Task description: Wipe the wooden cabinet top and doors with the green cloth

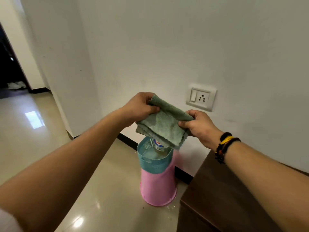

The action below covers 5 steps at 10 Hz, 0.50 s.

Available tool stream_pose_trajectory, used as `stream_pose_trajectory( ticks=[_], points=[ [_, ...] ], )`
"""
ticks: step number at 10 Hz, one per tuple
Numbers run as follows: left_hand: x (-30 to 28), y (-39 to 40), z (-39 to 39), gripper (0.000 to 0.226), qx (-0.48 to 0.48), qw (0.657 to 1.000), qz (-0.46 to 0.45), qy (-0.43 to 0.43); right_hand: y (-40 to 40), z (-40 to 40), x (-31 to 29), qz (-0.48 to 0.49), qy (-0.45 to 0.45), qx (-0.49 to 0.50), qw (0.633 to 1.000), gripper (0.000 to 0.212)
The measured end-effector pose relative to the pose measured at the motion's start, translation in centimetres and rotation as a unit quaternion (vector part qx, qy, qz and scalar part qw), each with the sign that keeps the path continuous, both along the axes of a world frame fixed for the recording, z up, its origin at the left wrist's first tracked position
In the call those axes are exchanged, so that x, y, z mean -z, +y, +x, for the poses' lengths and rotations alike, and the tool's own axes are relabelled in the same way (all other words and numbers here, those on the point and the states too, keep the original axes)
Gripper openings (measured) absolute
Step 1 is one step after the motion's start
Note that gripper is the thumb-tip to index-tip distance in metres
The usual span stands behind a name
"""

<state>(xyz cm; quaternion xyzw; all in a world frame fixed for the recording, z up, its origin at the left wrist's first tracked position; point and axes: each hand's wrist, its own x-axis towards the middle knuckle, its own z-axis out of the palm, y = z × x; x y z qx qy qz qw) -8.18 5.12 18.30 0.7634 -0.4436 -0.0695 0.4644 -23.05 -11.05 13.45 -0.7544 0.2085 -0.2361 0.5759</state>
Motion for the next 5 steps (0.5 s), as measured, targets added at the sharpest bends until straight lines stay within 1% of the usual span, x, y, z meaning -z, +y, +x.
stream_pose_trajectory(
  ticks=[1, 2, 3, 4, 5],
  points=[
    [1.8, -0.9, 3.1, 0.02, -0.032, 0.994, 0.058, -0.091, -0.7, 4.0, 2.6, -0.035, 0.028, 0.026, 0.999, 0.025],
    [4.5, -2.5, 4.8, 0.02, -0.1, 0.977, 0.096, -0.163, -1.6, 6.6, 5.3, -0.053, 0.057, 0.046, 0.996, 0.028],
    [8.2, -3.9, 4.3, 0.02, -0.163, 0.944, 0.149, -0.245, -2.2, 7.5, 7.6, -0.053, 0.094, 0.046, 0.993, 0.023],
    [13.8, -5.3, 2.1, 0.014, -0.099, 0.891, 0.306, -0.319, -1.9, 7.1, 8.7, -0.073, 0.13, 0.027, 0.988, 0.021],
    [16.4, -6.4, 1.6, 0.026, -0.026, 0.896, 0.37, -0.243, -1.9, 7.2, 9.4, -0.1, 0.163, 0.006, 0.982, 0.022]
  ],
)
